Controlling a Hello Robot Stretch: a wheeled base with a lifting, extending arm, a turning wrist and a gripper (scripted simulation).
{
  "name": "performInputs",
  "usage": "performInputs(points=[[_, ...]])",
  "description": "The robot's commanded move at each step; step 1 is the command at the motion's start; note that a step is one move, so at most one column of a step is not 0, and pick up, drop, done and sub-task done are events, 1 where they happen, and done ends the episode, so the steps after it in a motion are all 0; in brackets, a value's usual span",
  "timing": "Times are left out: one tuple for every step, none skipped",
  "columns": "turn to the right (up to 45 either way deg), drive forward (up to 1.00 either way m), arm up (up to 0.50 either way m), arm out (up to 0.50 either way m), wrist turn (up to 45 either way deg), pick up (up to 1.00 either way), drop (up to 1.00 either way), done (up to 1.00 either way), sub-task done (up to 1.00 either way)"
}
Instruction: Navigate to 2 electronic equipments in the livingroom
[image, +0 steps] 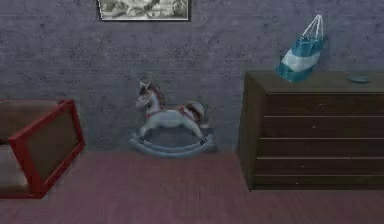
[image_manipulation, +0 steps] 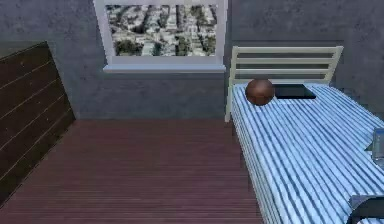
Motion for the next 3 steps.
performInputs(points=[[-45.0, 0.0, 0.0, 0.0, 0.0, 0.0, 0.0, 0.0, 0.0], [-45.0, 0.0, 0.0, 0.0, 0.0, 0.0, 0.0, 0.0, 0.0], [-15.0, 0.0, 0.0, 0.0, 0.0, 0.0, 0.0, 0.0, 0.0]])
